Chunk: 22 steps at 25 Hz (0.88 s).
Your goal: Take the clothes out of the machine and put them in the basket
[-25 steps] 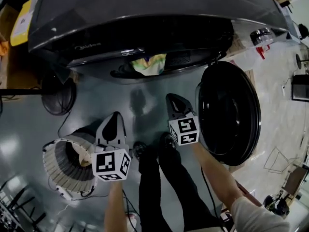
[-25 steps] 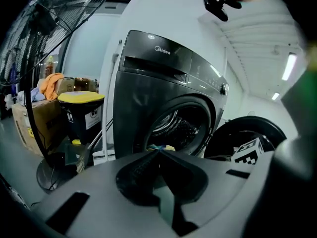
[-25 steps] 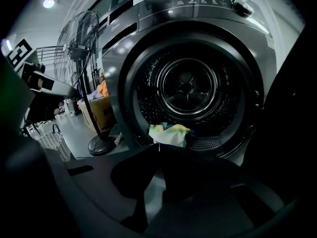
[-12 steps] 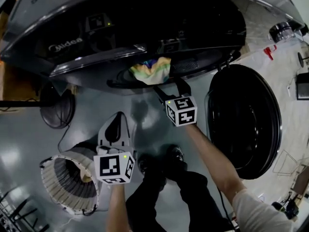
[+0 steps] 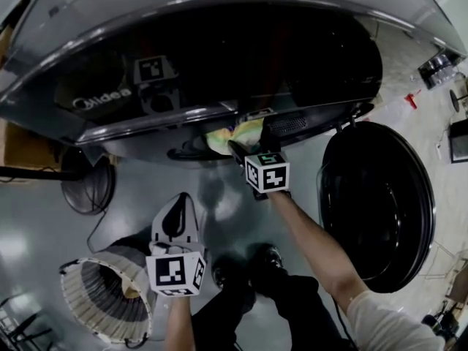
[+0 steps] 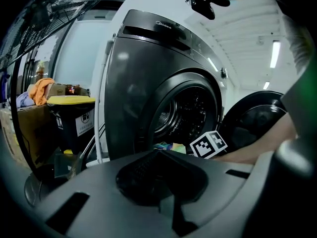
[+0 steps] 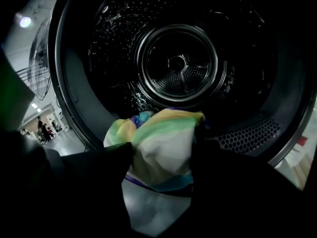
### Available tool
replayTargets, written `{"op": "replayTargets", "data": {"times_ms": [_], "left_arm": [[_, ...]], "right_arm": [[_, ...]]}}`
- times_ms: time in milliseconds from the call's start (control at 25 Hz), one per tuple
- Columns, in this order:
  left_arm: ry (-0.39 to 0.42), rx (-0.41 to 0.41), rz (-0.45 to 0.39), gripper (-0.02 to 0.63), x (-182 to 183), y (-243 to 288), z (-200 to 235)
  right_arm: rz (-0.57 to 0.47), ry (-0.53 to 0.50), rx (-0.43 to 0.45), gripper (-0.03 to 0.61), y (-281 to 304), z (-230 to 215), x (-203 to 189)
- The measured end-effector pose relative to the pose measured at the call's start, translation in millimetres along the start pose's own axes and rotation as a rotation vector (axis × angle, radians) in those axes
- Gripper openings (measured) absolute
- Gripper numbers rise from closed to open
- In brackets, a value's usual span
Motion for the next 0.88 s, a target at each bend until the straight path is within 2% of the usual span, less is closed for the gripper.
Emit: {"op": "replayTargets", "data": {"times_ms": [40, 120, 200, 440, 640, 880], "left_arm": [[-0.002, 0.001, 0.002, 0.018, -2, 0, 1], [-0.007, 0.000, -0.009, 0.018, -2, 0, 1], [-0.010, 0.001, -0.015, 0.018, -1, -2, 3], [-0.018, -0.003, 0.004, 0.018, 9, -15, 3], [-0.037, -0.015, 0.001, 0.018, 50, -39, -2], [-0.051, -0.018, -0.005, 0.018, 113, -81, -6]], "right_arm": [[0.000, -0.024, -0.006, 0.345, 0, 2, -1], [0.014, -0.078, -0.007, 0.167, 0, 8, -4], [0.025, -0.106, 0.008, 0.106, -1, 16, -4], [-0.025, -0.129, 0.119, 0.075, -37, 40, 17], [-0.056, -0.139, 0.187, 0.071, -99, 77, 42], [-0.120, -0.146, 0.208, 0.071, -191, 118, 81]]}}
Point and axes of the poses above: the fingertips, and each gripper's own axes: y forward along the fingers, z to its left, x out of its top, the point moved 2 cm from there along -y, backward along the fingers, and after that the axes turned 13 degrees about y, right-handed, at the moved point
